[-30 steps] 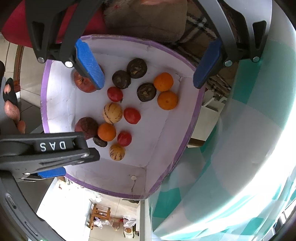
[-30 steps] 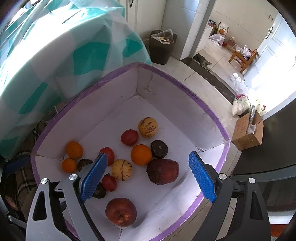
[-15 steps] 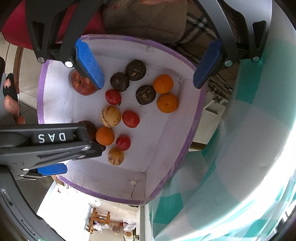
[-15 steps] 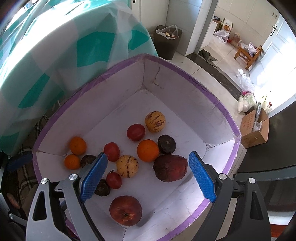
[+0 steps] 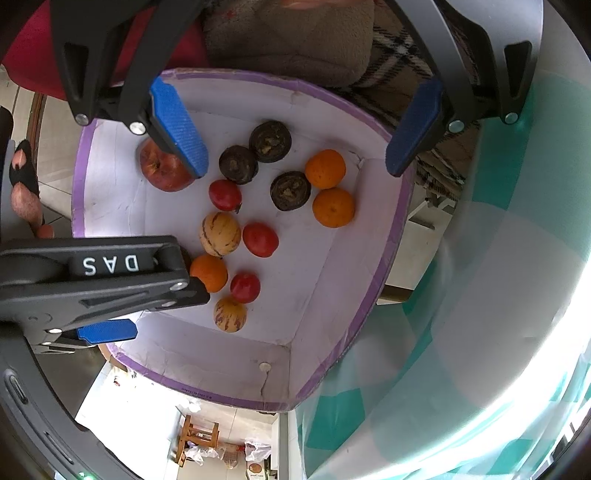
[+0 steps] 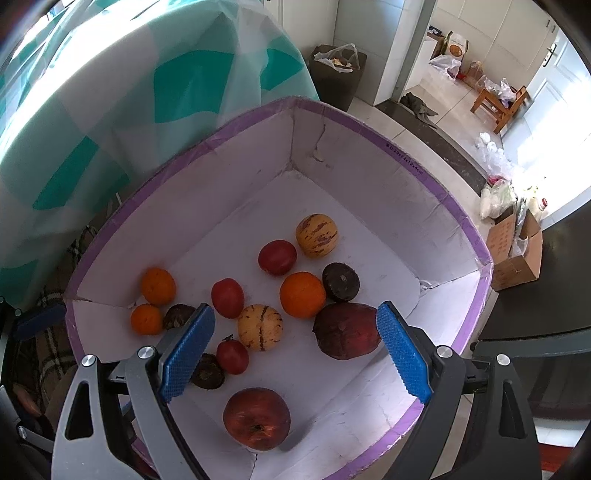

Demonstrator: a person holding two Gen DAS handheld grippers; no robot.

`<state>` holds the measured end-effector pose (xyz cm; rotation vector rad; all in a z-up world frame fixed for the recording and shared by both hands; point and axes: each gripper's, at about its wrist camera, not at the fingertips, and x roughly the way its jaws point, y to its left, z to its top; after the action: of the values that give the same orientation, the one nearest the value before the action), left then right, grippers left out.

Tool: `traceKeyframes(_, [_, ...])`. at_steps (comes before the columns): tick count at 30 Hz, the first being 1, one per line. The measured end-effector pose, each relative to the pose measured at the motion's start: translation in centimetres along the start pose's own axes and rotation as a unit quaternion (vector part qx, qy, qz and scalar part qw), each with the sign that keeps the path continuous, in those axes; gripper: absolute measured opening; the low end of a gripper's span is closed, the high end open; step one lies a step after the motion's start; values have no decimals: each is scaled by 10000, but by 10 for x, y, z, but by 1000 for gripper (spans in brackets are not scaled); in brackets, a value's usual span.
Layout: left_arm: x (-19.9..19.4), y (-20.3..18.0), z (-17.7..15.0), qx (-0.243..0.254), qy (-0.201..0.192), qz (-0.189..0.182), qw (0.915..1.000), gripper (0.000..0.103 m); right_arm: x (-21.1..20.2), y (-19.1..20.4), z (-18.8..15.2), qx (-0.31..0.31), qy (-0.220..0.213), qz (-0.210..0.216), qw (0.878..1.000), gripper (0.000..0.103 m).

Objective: Organize fruits

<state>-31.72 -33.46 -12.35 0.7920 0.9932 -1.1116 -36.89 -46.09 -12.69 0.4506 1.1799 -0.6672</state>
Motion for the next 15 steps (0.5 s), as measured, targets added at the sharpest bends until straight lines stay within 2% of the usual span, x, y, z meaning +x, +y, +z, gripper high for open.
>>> traceKeyframes(15, [3, 1, 0, -53, 84, 28, 9999, 97, 9, -1, -2, 46, 94, 60, 9999, 86])
